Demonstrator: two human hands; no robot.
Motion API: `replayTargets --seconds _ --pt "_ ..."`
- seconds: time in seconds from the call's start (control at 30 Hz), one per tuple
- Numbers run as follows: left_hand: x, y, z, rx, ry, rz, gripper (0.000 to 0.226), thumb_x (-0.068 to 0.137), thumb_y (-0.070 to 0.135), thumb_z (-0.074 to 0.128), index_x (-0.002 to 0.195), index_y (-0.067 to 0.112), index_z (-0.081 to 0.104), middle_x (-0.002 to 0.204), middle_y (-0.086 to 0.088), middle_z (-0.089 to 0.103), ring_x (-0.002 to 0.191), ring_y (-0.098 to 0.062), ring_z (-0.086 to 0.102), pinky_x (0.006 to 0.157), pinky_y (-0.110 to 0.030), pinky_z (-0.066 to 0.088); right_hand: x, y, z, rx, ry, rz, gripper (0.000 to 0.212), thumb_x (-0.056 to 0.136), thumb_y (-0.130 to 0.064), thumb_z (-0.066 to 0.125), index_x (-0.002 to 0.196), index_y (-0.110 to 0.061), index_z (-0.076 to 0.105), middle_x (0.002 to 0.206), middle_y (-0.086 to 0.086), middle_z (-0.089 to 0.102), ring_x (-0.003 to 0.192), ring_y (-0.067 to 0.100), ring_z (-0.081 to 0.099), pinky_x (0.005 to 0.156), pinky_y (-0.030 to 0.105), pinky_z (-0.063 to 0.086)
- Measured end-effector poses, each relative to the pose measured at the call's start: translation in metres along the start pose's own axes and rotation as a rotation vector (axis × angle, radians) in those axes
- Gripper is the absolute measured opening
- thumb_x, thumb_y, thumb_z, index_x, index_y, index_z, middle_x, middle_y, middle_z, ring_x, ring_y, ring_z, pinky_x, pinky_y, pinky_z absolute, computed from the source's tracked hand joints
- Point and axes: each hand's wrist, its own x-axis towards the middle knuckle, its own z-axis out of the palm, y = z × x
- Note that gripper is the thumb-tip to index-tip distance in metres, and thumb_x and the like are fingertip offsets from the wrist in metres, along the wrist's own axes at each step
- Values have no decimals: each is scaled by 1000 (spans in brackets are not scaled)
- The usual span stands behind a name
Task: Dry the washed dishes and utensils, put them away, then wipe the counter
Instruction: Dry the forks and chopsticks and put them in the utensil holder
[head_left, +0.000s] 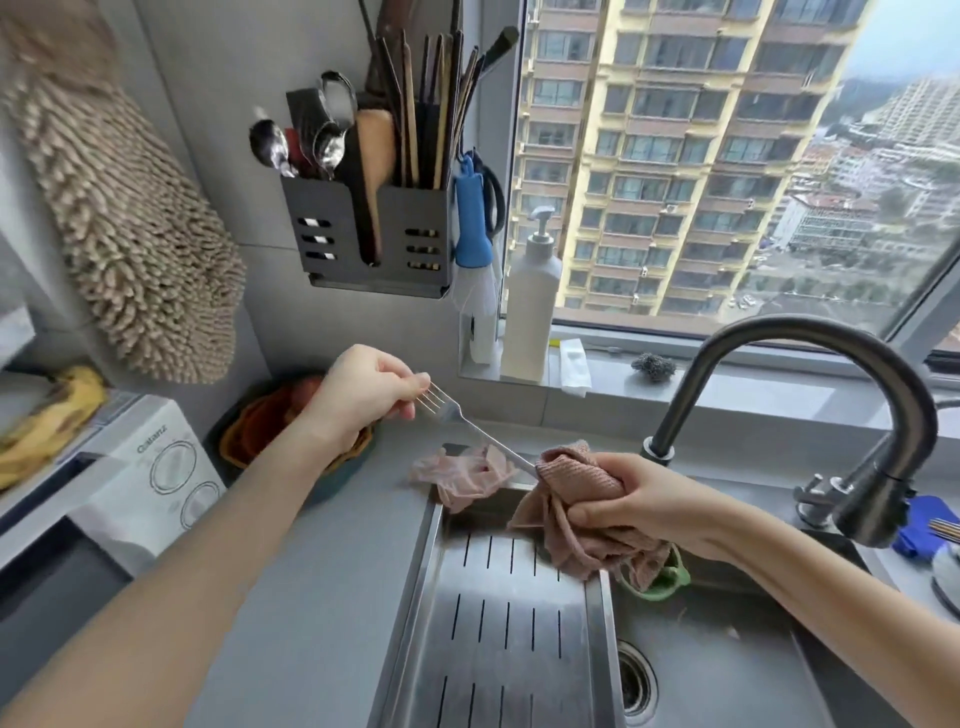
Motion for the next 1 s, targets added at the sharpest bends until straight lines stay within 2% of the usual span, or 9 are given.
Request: replayTargets --seconds 0.07,0.17,0.3,0.43,0.5,0.6,0.7,0.83,1.0 --pt "11 5 -29 36 180 14 33 85 15 66 53 8 62 36 3 53 41 -8 44 56 -21 38 10 -10 -12 -264 86 -10 23 82 -12 70 102 -23 66 95 -1 73 86 13 68 81 29 55" --pt "21 30 -70 143 315 100 34 83 15 68 51 14 61 33 7 52 36 -3 44 57 -24 38 37 -49 -22 -679 264 -74 23 83 -24 66 105 -20 61 96 -3 67 90 19 62 81 33 51" --pt "15 80 -103 438 443 261 34 84 21 65 50 14 62 37 7 54 46 -11 49 55 -26 33 59 -116 -21 -731 341 -228 22 82 -26 66 99 -14 59 89 2 64 83 22 58 74 34 49" --pt "6 118 -141 611 725 470 32 85 25 64 63 2 68 60 -22 64 62 -38 58 58 -36 39 65 -163 -22 -805 397 -374 23 84 -26 63 99 -13 51 86 0 57 81 21 54 67 32 46" --pt "9 133 -163 645 867 555 32 85 29 60 69 3 70 63 -23 65 63 -38 59 57 -37 39 67 -178 -23 -807 423 -424 28 85 -27 64 104 -14 48 88 -1 56 82 21 55 68 33 46" --pt "18 152 -186 693 1003 598 35 86 28 57 69 -1 67 63 -25 62 57 -37 49 53 -35 27 70 -191 -22 -789 426 -462 42 84 -30 65 121 -22 45 94 -4 56 85 19 55 67 29 43" --pt "33 166 -194 694 1059 563 34 90 24 57 70 -3 64 67 -25 61 58 -28 39 55 -33 19 74 -196 -20 -796 439 -458 67 84 -34 65 142 -35 31 119 0 61 97 21 59 77 29 48" --pt "58 175 -198 704 1029 531 32 92 19 54 73 -4 63 77 -25 65 67 -35 50 58 -31 18 79 -199 -22 -698 416 -489 84 86 -38 65 150 -43 10 136 -2 55 104 23 61 85 34 52" --pt "86 178 -204 750 993 463 28 93 18 54 83 -4 68 83 -26 66 75 -38 55 59 -33 27 86 -199 -30 -593 435 -557 64 92 -39 57 147 -43 26 131 -9 59 106 15 60 87 27 50"
